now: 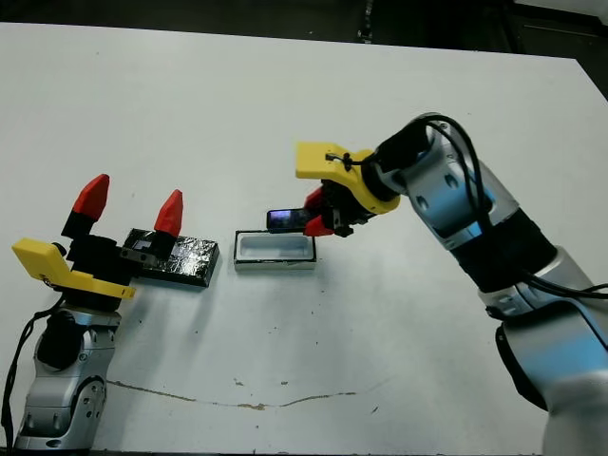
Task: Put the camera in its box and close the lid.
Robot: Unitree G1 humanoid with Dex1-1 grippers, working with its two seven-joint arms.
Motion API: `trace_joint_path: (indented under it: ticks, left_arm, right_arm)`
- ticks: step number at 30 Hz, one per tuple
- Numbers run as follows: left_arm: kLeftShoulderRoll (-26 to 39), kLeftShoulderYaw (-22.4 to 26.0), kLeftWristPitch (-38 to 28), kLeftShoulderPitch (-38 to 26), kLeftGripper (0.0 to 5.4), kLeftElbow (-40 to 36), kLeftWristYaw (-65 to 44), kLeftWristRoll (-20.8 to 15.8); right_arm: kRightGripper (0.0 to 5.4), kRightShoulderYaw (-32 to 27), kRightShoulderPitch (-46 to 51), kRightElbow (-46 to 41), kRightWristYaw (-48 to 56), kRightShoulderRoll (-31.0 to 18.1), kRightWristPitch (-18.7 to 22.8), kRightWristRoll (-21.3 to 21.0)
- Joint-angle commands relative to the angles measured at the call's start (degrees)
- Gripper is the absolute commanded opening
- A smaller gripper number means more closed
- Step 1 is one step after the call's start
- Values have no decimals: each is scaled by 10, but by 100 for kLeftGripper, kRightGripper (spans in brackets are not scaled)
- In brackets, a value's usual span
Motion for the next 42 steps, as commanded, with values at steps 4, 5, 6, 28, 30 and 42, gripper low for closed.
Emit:
trace_joint_path:
  ticks: [4, 5, 6, 28, 30, 42]
  left_arm:
    - [-1, -2, 0, 10, 540, 1, 6, 7]
    - [-1, -2, -1, 10, 540, 2, 5, 7]
    - [-1, -2, -2, 11, 540, 2, 5, 6]
    - [-1, -4, 8, 8, 540, -4, 8, 4]
    - [-1, -3, 3, 8, 540, -2, 7, 5]
    - [1, -5, 2, 7, 540, -2, 4, 3]
  right_arm:
    - [165, 26, -37, 16, 19, 23, 39, -19]
    - [165, 26, -38, 20, 20, 27, 45, -18]
    - [165, 28, -40, 23, 20, 30, 48, -18]
    - [165, 48, -34, 34, 42, 62, -6, -28]
    - [165, 48, -31, 35, 38, 63, -13, -32]
    - [165, 58, -30, 38, 30, 68, 19, -61]
